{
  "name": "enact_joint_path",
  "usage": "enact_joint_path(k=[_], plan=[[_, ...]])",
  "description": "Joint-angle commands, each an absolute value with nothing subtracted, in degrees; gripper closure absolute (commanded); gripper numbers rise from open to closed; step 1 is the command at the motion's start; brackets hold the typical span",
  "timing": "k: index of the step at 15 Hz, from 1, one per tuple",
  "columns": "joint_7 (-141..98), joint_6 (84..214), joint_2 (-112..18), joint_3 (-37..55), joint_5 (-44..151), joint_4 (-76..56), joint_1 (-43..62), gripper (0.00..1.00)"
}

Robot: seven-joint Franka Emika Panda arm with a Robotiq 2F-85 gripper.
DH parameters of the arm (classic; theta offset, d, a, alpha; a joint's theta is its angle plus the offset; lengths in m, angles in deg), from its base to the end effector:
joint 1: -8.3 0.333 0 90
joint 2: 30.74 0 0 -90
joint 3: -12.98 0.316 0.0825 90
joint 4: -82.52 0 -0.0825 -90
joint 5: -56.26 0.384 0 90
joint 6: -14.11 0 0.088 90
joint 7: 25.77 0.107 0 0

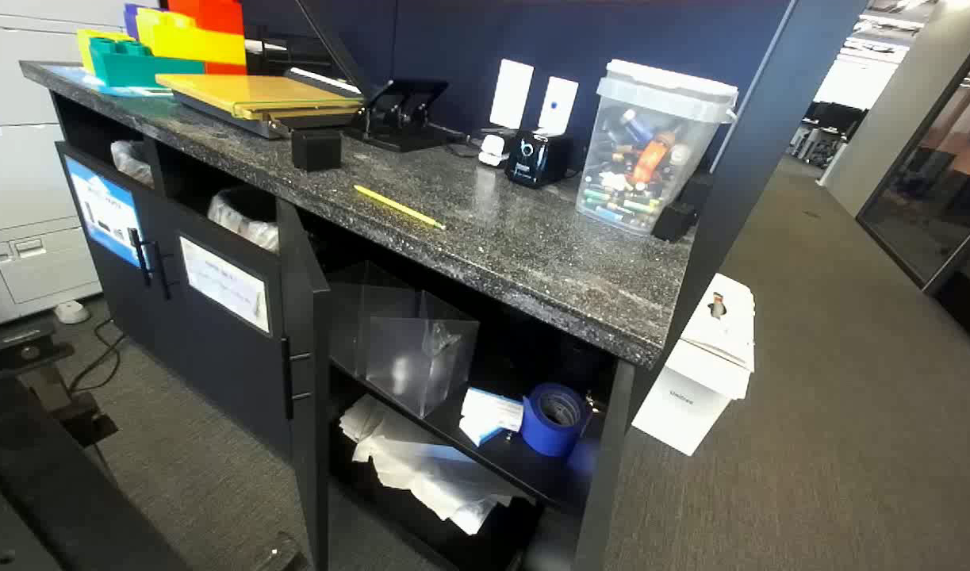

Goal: Close the left door of the cabinet

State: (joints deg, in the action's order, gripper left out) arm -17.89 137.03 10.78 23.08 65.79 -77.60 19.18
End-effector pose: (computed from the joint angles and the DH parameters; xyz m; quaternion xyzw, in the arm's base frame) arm 0.3038 0.1183 0.4095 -0.9979 -0.0516 -0.0322 0.0210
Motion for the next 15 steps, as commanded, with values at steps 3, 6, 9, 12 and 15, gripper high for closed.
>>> enact_joint_path(k=[3, 6, 9, 12, 15], plan=[[-17.85, 136.87, 10.79, 22.97, 65.69, -77.51, 19.25, 0.00], [-17.85, 136.87, 10.79, 22.97, 65.69, -77.51, 19.25, 0.00], [-14.43, 143.32, 0.81, 23.60, 67.70, -72.87, 17.85, 0.00], [-10.28, 154.29, -8.55, 24.22, 68.40, -69.60, 16.85, 0.00], [-6.44, 161.80, -19.33, 24.71, 66.57, -65.67, 15.77, 0.00]])
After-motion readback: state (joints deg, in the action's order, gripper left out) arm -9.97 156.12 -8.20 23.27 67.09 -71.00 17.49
